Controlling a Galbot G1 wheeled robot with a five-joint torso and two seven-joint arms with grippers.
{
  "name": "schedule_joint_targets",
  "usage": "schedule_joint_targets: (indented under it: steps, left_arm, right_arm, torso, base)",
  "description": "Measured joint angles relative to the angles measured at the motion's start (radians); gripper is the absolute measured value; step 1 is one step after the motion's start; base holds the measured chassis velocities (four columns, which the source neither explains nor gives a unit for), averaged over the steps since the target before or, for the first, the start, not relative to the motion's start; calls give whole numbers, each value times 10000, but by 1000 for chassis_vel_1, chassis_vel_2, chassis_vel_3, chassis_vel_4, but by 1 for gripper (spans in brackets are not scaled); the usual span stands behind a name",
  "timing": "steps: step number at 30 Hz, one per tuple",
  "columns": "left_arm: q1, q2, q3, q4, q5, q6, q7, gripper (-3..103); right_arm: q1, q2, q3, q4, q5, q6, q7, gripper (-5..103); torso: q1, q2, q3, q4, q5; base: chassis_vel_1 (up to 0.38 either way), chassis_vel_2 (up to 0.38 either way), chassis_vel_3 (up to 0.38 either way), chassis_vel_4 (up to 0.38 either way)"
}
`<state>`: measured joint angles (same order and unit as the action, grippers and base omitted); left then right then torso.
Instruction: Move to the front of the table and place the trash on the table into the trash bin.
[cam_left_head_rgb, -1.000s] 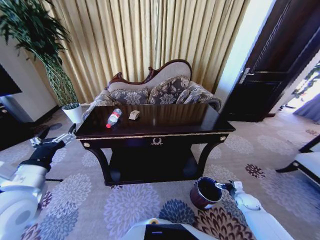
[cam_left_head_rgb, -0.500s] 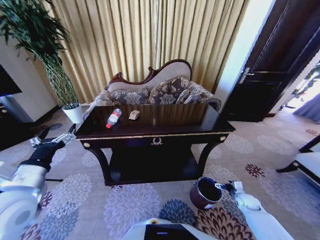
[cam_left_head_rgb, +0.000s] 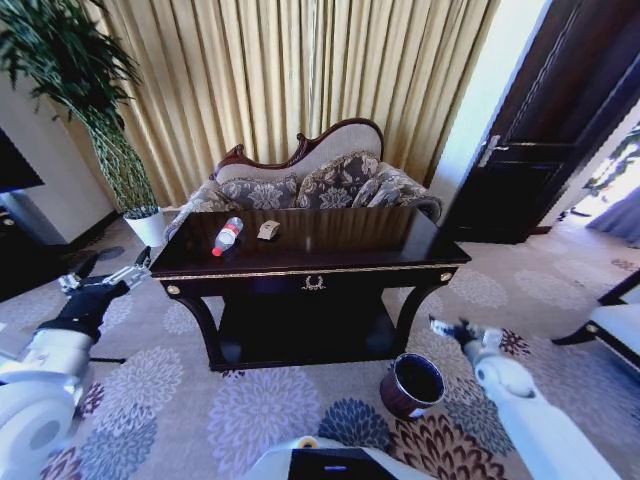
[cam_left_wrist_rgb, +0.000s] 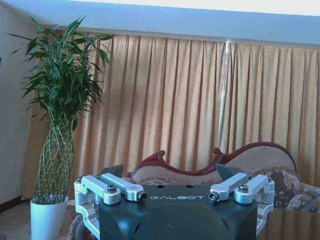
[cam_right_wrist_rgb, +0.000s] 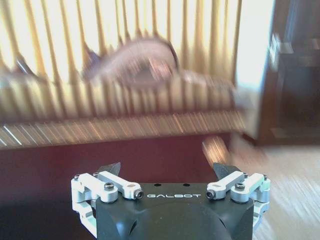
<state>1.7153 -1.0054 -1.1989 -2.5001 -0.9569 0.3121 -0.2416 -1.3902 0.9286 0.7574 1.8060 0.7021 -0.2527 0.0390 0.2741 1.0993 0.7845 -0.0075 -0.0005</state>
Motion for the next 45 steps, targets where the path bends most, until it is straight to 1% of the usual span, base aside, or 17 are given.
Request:
schedule_joint_targets:
  steps: [1,2,3,4,5,7,11,13,16,19,26,45]
  left_arm:
    - [0,0,0,0,0,0,0,100]
    - [0,-19,3,0,0,-4,-6,100]
    - [4,-37,3,0,0,-26,-6,100]
    - [7,-41,2,0,0,-37,-8,100]
    - [7,-41,2,0,0,-37,-8,100]
    - [12,-44,-5,0,0,-87,-9,100]
    - [7,-60,0,0,2,-99,-10,100]
    - [-28,-57,12,0,8,-101,-19,100]
    - [-24,-43,-37,0,1,-29,-44,100]
    - [18,-47,-91,0,3,50,-64,100]
    - [24,12,-141,0,-6,105,-82,100]
    - [38,2,-108,0,7,109,-88,100]
  right_arm:
    - [0,0,0,0,0,0,0,100]
    - [-67,32,154,621,64,-24,40,100]
    - [-142,88,350,1610,173,-91,65,100]
    - [-171,114,435,2059,255,-155,93,100]
    - [-171,114,435,2059,255,-155,93,100]
    - [-214,198,605,3270,506,-387,359,100]
    - [-227,240,641,3664,550,-482,482,100]
    - [-286,272,651,4493,606,-746,775,100]
    - [-288,231,627,4672,604,-873,819,100]
    - [-309,193,625,4933,605,-1165,838,100]
    - [-323,184,540,5129,577,-1403,839,100]
    - [-324,145,405,5176,583,-1402,794,100]
  torso:
    - [0,0,0,0,0]
    - [-1,0,0,2,-1]
    - [0,0,0,2,0]
    - [-1,0,0,1,-1]
    - [-1,0,0,1,-1]
    - [0,0,0,1,0]
    - [-1,1,0,1,1]
    - [0,0,0,0,3]
    - [0,0,0,1,3]
    - [0,0,0,1,3]
    - [-1,0,0,1,3]
    - [-1,0,0,1,4]
  base:
    - [0,0,0,0]
    - [0,0,0,0]
    - [0,0,0,0]
    - [0,0,0,0]
    - [0,0,0,0]
    - [0,0,0,0]
    - [0,0,0,0]
    - [0,0,0,0]
    - [0,0,0,0]
    - [0,0,0,0]
    - [0,0,0,0]
    - [0,0,0,0]
